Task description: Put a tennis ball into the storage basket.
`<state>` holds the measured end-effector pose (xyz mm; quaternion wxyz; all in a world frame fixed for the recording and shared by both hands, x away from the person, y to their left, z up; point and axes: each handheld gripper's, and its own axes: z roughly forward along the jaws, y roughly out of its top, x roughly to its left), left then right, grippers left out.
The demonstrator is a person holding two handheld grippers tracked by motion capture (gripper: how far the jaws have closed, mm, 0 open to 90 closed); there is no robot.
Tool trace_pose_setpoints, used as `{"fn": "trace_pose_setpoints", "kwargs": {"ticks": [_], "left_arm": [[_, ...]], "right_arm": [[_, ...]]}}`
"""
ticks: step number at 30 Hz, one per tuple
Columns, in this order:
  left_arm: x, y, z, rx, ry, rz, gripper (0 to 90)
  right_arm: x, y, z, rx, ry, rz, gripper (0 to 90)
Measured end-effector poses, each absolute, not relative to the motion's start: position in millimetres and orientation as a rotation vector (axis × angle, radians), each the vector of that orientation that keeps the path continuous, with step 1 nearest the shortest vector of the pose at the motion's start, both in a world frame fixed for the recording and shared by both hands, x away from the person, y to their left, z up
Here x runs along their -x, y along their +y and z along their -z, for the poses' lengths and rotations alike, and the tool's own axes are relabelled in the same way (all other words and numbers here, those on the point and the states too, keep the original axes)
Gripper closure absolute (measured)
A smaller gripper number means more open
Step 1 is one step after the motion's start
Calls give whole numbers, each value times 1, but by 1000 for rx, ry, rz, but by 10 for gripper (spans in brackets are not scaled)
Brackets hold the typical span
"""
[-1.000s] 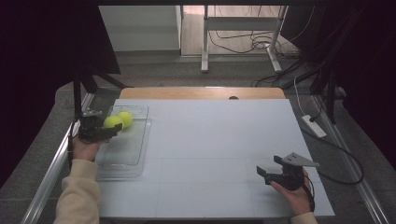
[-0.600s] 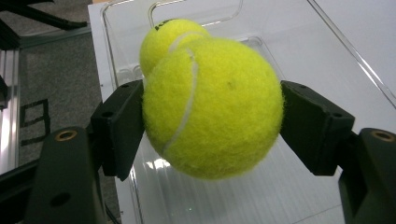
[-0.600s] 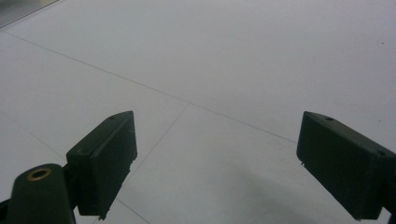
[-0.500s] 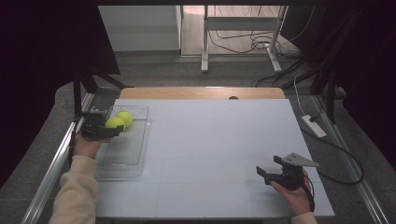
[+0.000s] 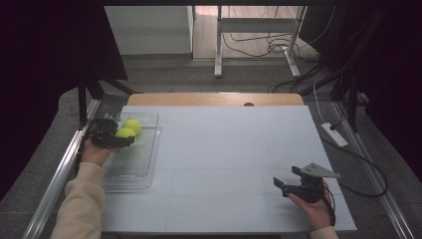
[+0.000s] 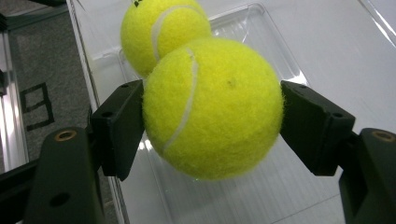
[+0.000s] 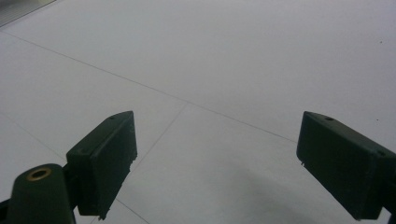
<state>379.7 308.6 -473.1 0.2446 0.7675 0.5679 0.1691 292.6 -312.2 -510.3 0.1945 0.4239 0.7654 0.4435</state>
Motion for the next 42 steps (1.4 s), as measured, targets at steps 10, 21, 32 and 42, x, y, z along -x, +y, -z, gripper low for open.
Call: {"fn": "trace_pose_setpoints", "kwargs": {"ticks": [10, 21, 32, 42], "left_arm": [[-379, 310, 472, -2095, 1571, -469, 267], [-374, 309, 462, -2025, 1549, -525, 89], [-367, 308, 455, -1945, 1462, -483, 67], [-349, 299, 450, -1879, 1344, -458, 72]], "right_arm": [[-293, -312, 510, -1186, 2148, -1244, 123], [-293, -311, 511, -1185, 2147, -1239, 122], [-293, -311, 510, -1186, 2146, -1239, 123], [-293, -314, 510, -1188, 2144, -1249, 123]]}}
